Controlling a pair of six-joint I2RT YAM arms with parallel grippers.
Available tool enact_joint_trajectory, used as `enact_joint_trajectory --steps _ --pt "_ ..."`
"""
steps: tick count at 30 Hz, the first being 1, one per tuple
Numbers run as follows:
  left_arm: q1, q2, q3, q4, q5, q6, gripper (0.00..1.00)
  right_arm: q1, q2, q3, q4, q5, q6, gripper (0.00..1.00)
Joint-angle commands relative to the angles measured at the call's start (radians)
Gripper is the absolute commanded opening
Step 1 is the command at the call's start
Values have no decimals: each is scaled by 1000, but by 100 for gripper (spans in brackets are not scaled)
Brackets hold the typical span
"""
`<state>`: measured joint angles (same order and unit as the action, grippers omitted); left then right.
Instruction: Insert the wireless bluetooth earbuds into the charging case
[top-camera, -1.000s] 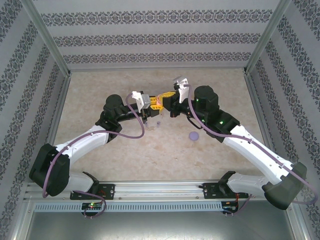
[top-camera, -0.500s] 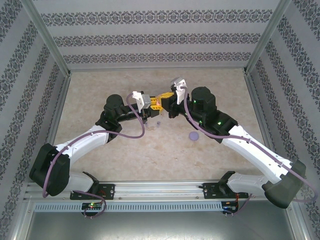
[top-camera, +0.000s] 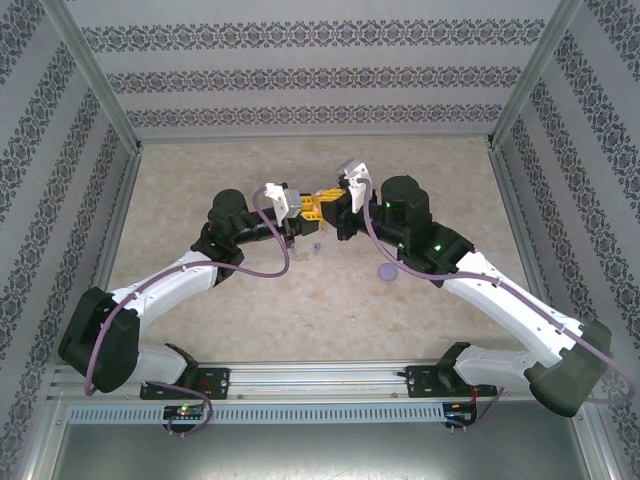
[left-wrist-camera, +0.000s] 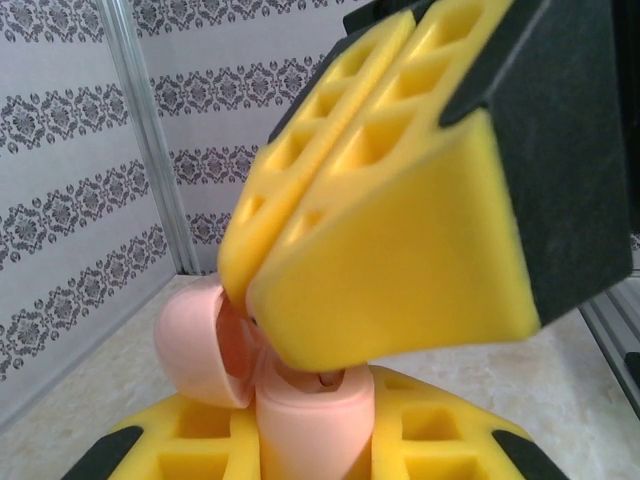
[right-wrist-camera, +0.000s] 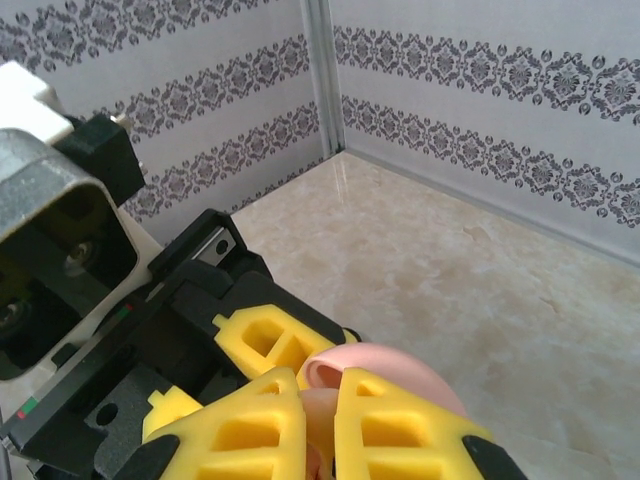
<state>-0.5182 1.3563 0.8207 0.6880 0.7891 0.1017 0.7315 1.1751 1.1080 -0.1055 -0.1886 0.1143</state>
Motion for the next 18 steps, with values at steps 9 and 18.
enact_joint_trajectory --steps 9,18 --pt "-20 -50 12 150 -17 7 0 34 13 -3 -132 -25 28 19" --pt "-20 -25 -16 175 -55 5 0 -11 -22 151 -132 -11 181 62"
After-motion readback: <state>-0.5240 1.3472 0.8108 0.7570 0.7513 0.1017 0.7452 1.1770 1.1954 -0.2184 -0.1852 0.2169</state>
